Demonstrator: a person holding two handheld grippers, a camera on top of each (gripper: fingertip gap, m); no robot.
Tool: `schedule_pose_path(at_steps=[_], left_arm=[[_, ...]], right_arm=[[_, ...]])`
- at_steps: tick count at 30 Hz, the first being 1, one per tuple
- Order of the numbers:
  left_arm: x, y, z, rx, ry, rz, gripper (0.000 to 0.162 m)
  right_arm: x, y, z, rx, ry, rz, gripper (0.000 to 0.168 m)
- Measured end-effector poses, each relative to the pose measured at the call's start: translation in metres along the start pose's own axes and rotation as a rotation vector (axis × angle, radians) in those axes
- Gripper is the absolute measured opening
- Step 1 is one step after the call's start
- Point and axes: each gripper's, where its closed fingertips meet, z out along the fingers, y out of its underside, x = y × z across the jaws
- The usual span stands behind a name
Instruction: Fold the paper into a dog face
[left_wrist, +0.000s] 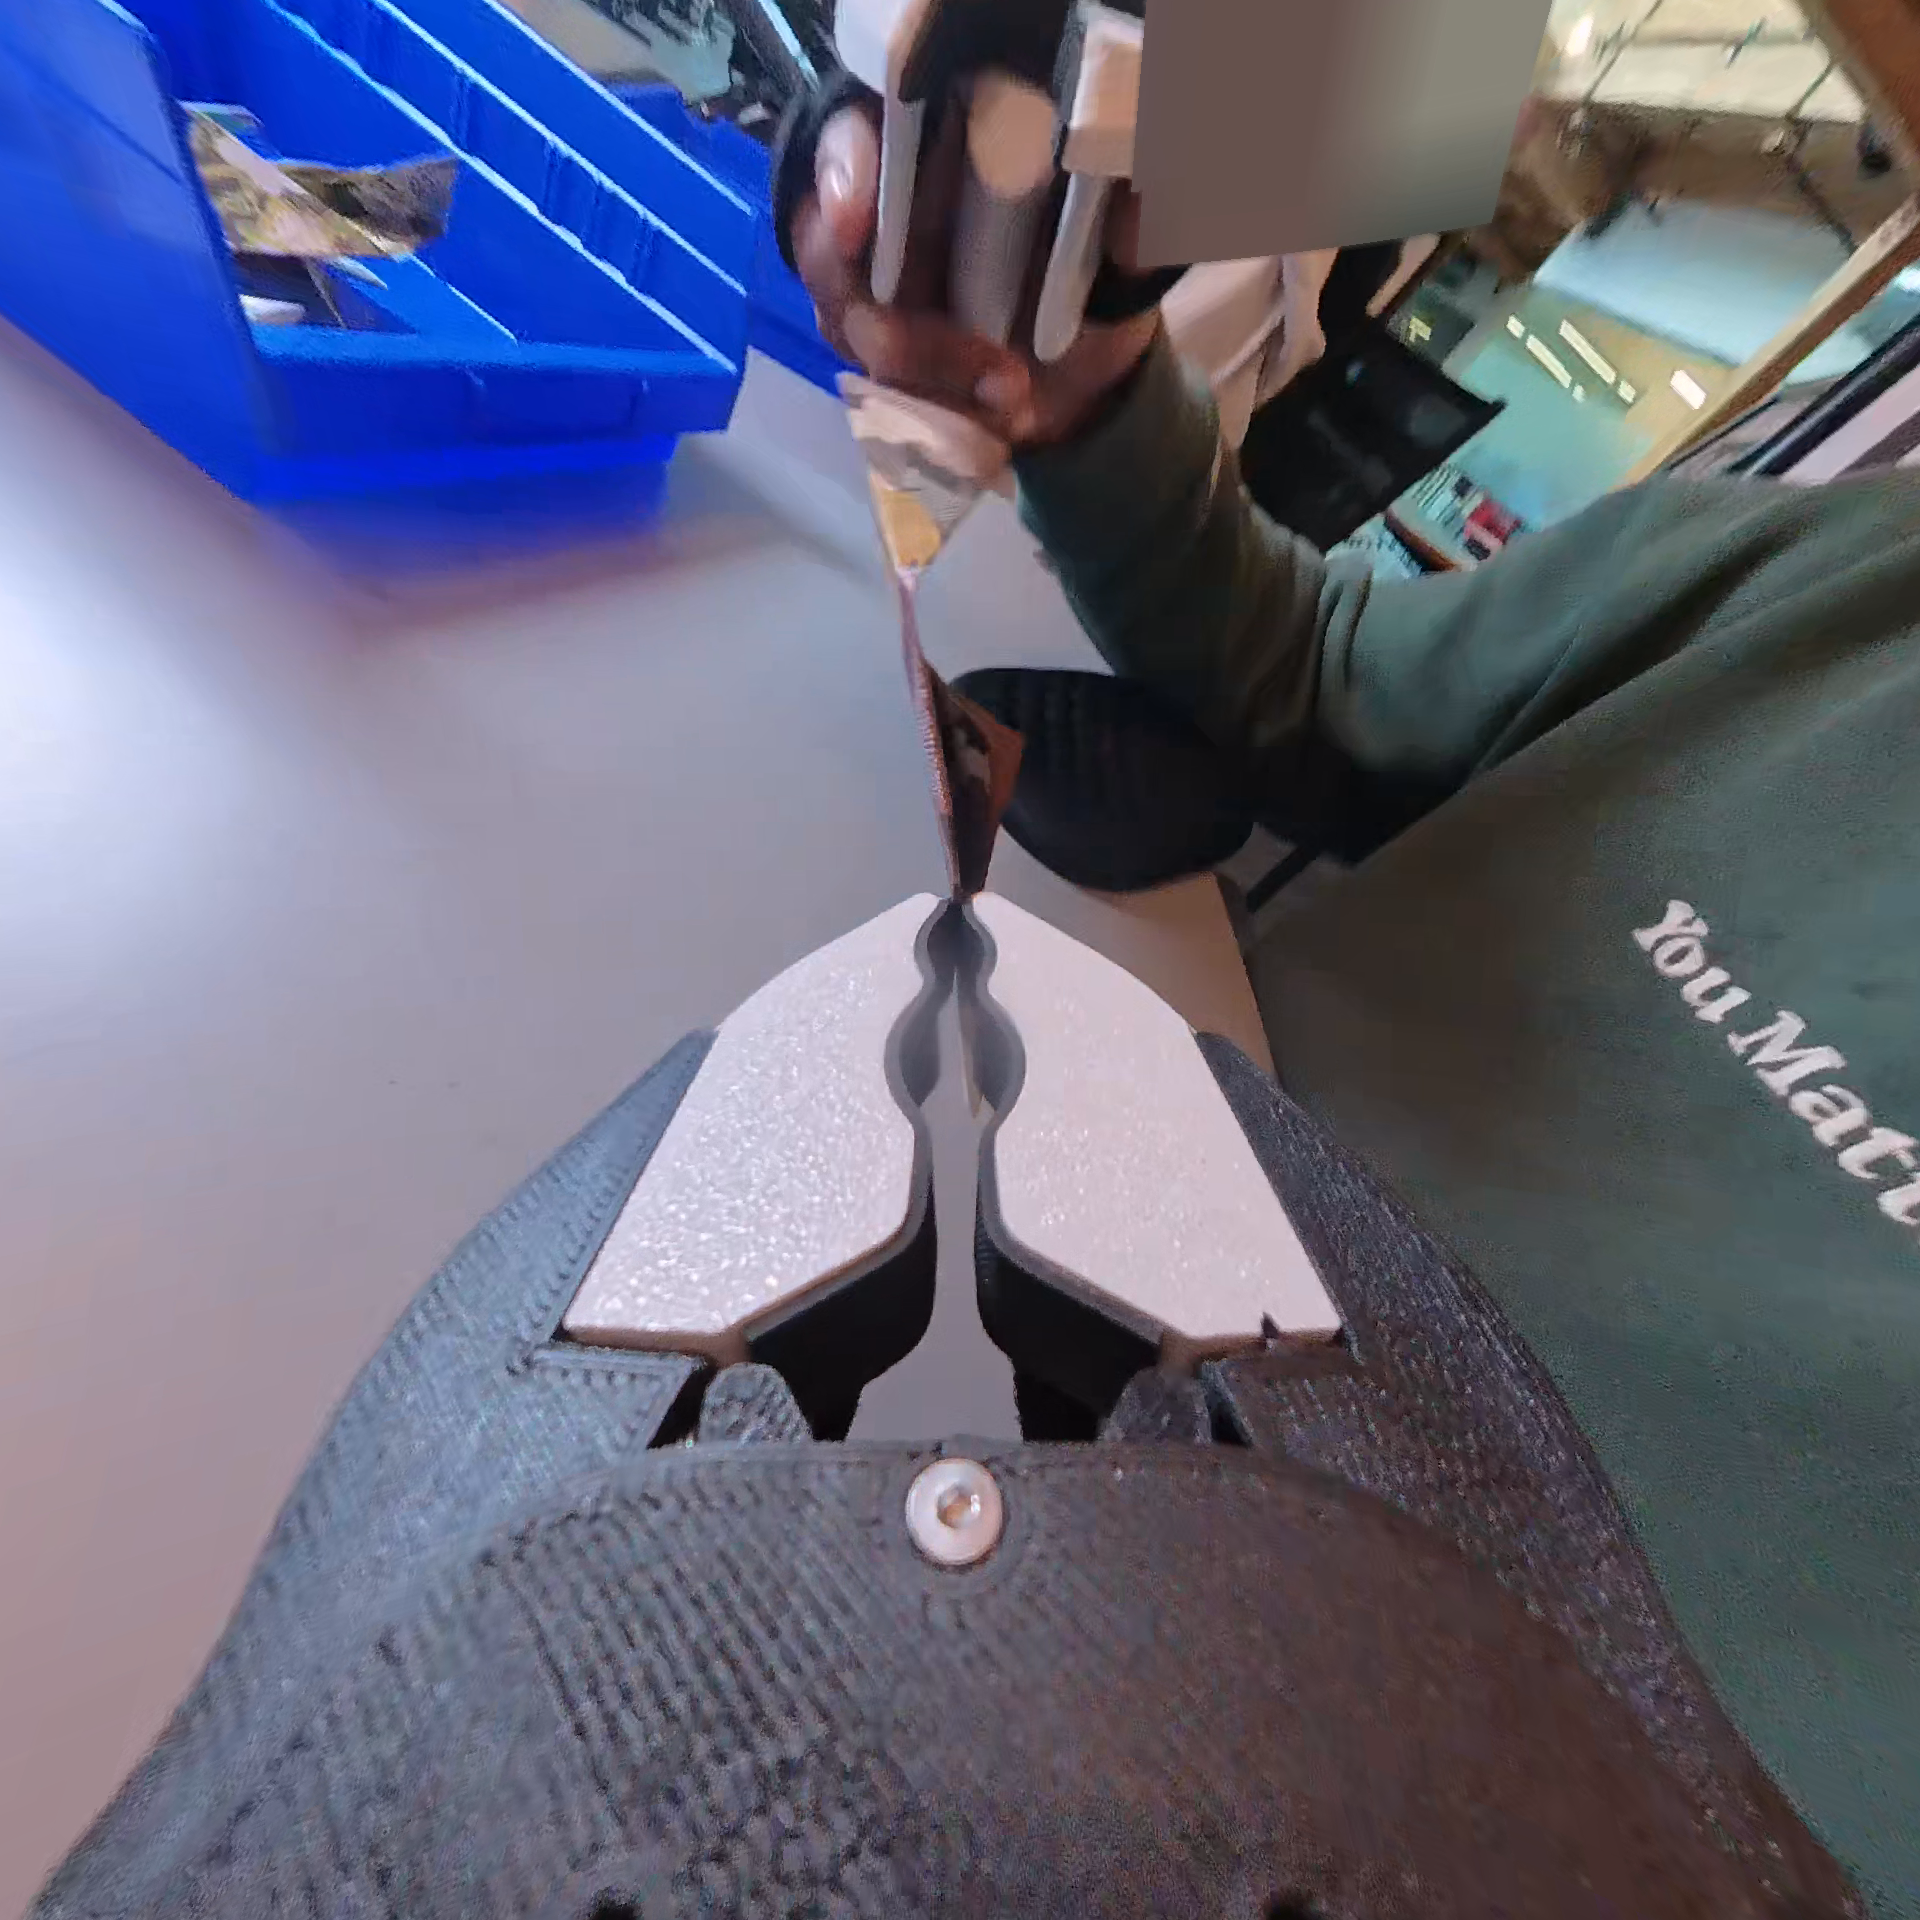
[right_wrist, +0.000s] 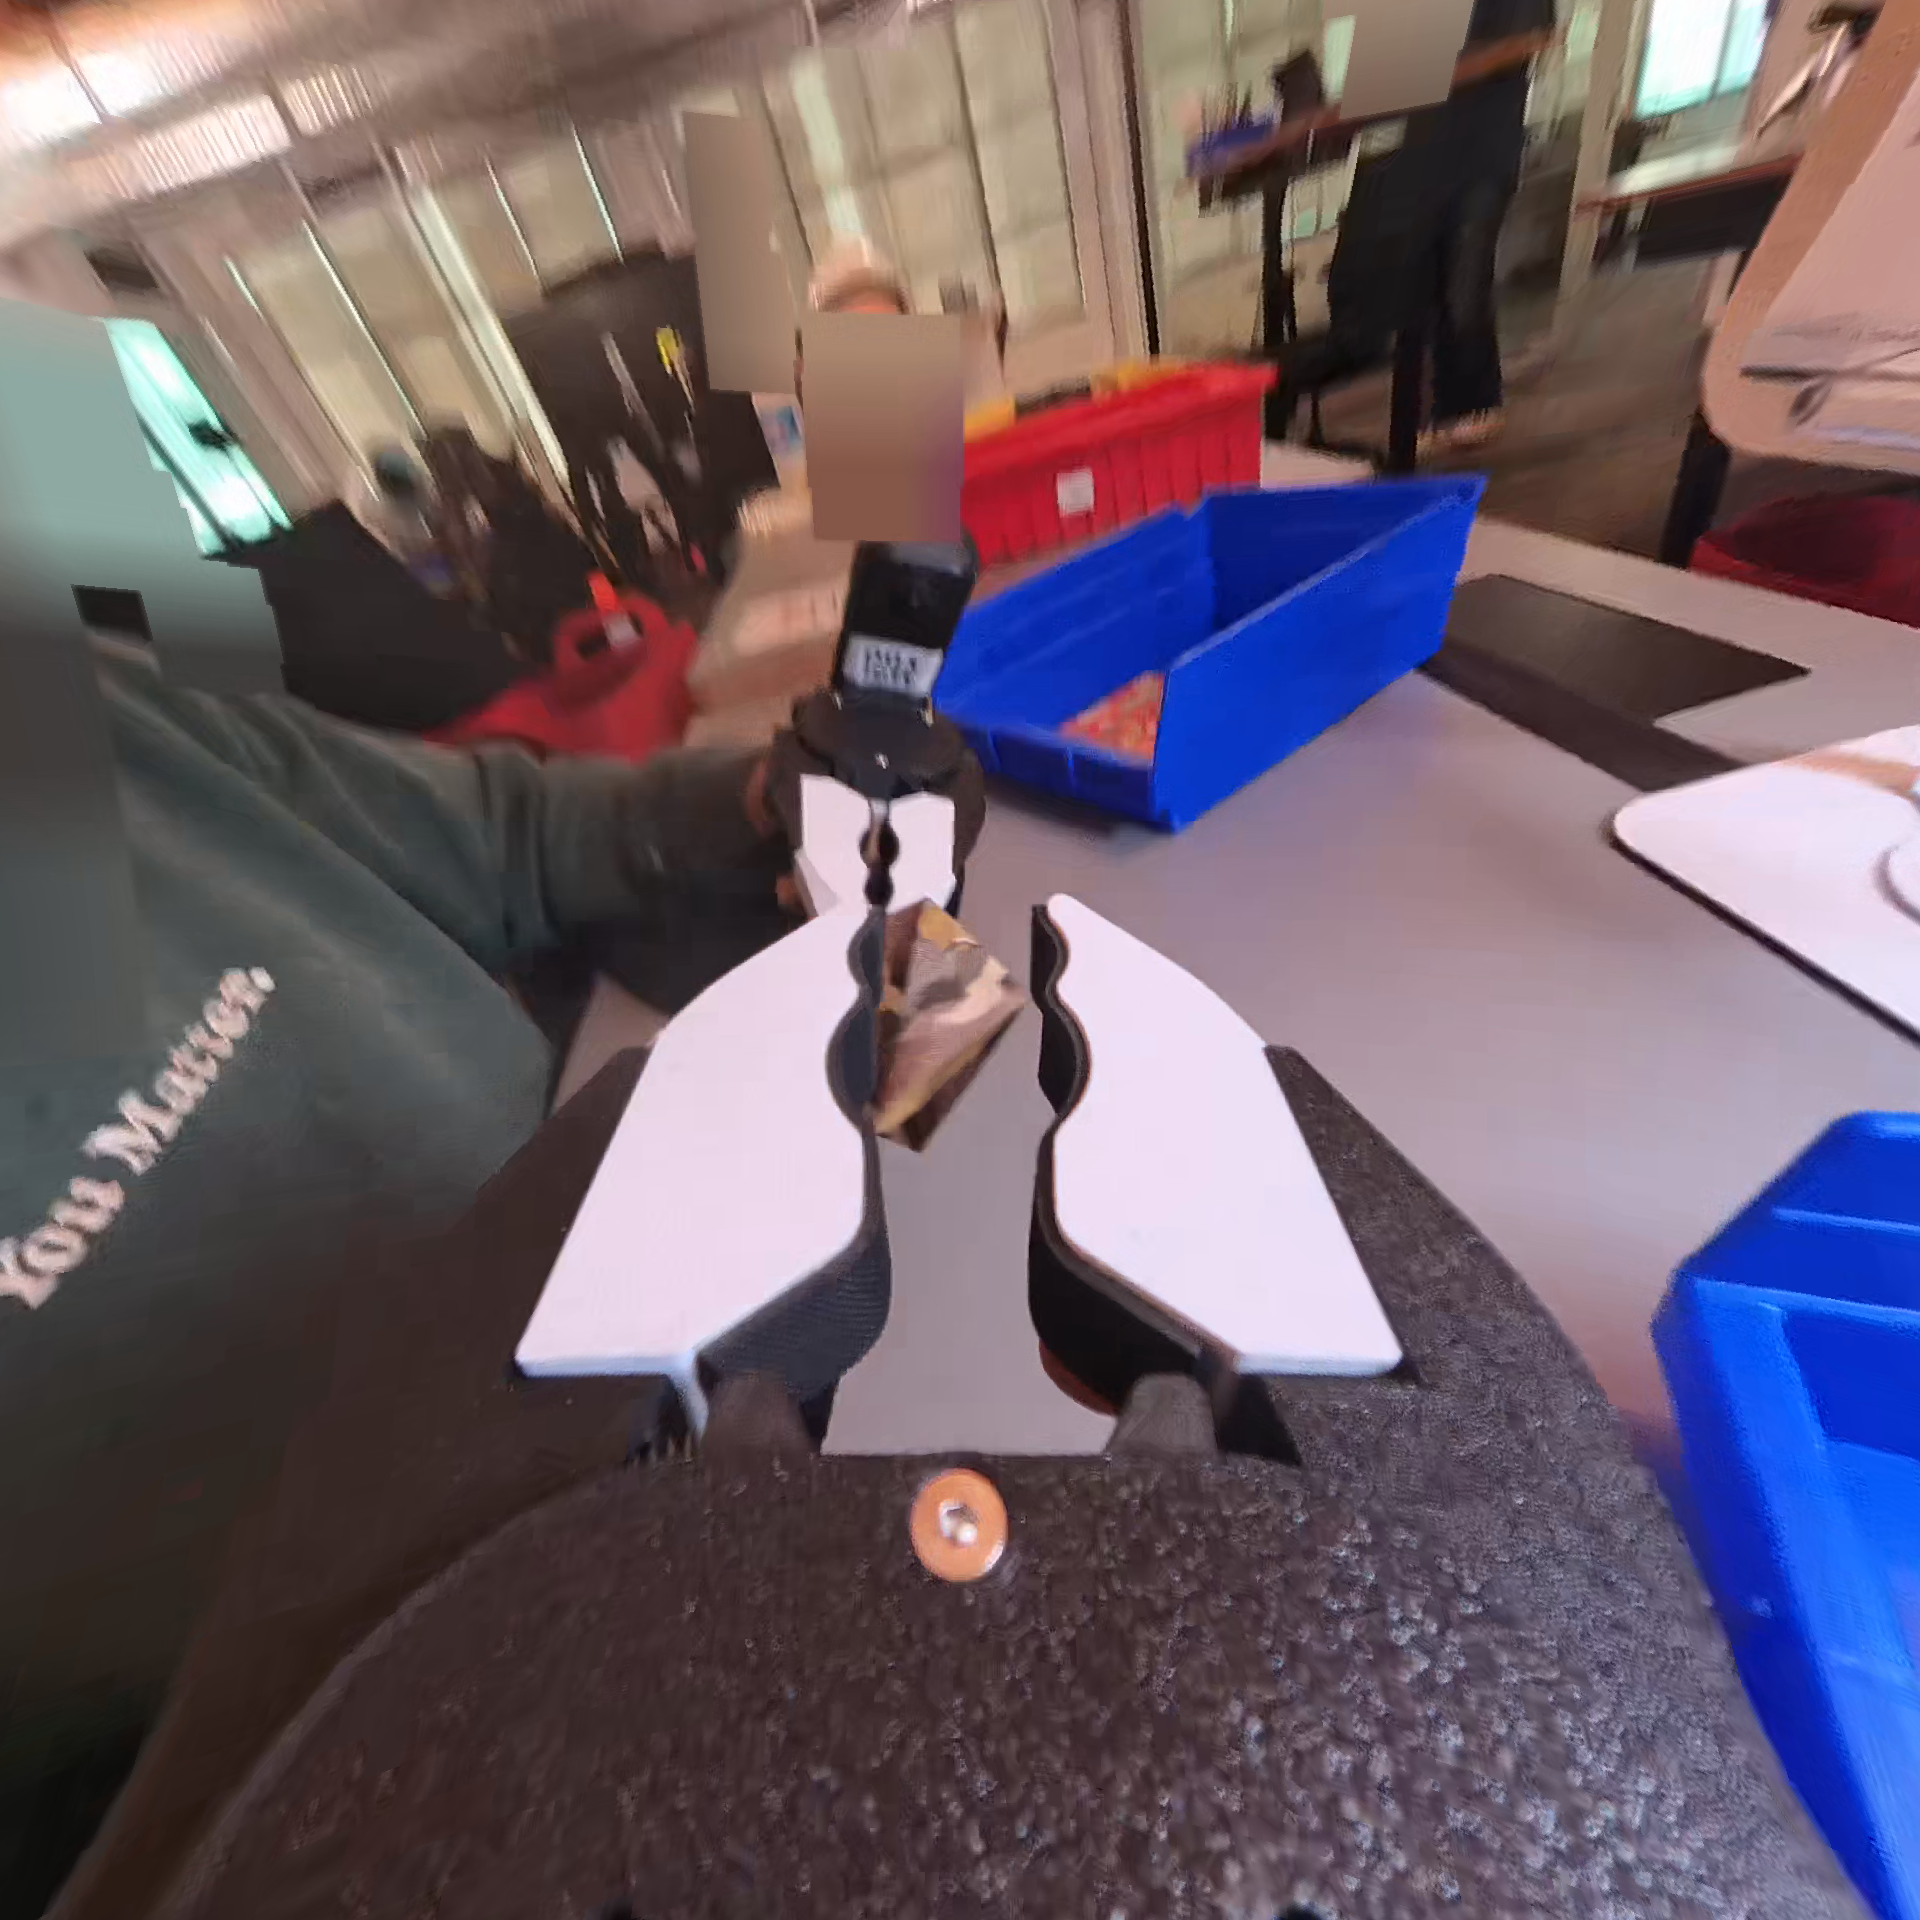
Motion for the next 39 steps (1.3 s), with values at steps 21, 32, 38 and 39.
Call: schedule_pose_path(at_steps=[21, 32, 38, 39], left_arm=[[-0.004, -0.053, -0.051, 0.309, -0.239, 0.261, 0.011], [-0.036, -0.057, -0.080, 0.321, -0.516, 0.361, 0.000], [-0.060, -0.082, -0.157, 0.420, -0.809, 0.383, 0.006], [-0.064, -0.087, -0.177, 0.434, -0.876, 0.385, 0.009]], right_arm=[[0.087, -0.014, -0.073, -0.533, 0.307, 0.143, 0.000], [0.262, 0.060, -0.189, -0.797, 0.879, 0.421, 0.014], [0.252, 0.012, -0.169, -0.624, 0.975, 0.062, 0.029], [0.240, -0.001, -0.158, -0.549, 0.960, 0.003, 0.030]])
